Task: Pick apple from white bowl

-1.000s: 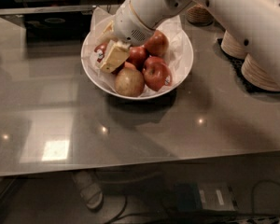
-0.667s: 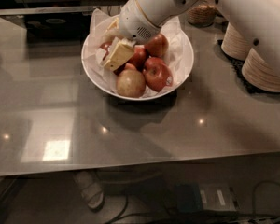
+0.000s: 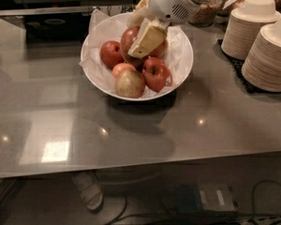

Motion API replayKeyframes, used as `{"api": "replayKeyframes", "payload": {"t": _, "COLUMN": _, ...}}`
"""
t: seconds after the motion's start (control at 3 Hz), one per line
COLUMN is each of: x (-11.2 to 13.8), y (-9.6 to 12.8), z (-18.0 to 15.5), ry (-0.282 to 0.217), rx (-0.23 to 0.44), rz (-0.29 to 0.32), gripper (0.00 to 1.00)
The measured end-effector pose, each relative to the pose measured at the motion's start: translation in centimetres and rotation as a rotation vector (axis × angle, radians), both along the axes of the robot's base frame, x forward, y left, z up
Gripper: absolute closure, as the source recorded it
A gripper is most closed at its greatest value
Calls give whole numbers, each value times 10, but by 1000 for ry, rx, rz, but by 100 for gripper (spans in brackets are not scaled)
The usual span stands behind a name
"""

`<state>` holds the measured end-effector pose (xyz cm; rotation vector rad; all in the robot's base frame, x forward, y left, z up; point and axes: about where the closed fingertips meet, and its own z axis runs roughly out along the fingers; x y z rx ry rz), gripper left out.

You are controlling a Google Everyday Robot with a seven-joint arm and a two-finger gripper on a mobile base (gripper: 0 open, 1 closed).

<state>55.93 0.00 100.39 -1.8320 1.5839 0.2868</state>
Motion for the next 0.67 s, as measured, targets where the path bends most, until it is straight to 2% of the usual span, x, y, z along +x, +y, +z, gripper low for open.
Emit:
{"api": "replayKeyframes", "payload": {"t": 0.33, "x": -6, "y": -33, "z": 14, "ry": -54, "rx": 5, "rz": -64, "gripper": 100}}
{"api": "replayKeyframes", "payload": {"t": 0.67, "x": -6, "y": -33, "z": 14, "ry": -54, "rx": 5, "rz": -64, "gripper": 100}}
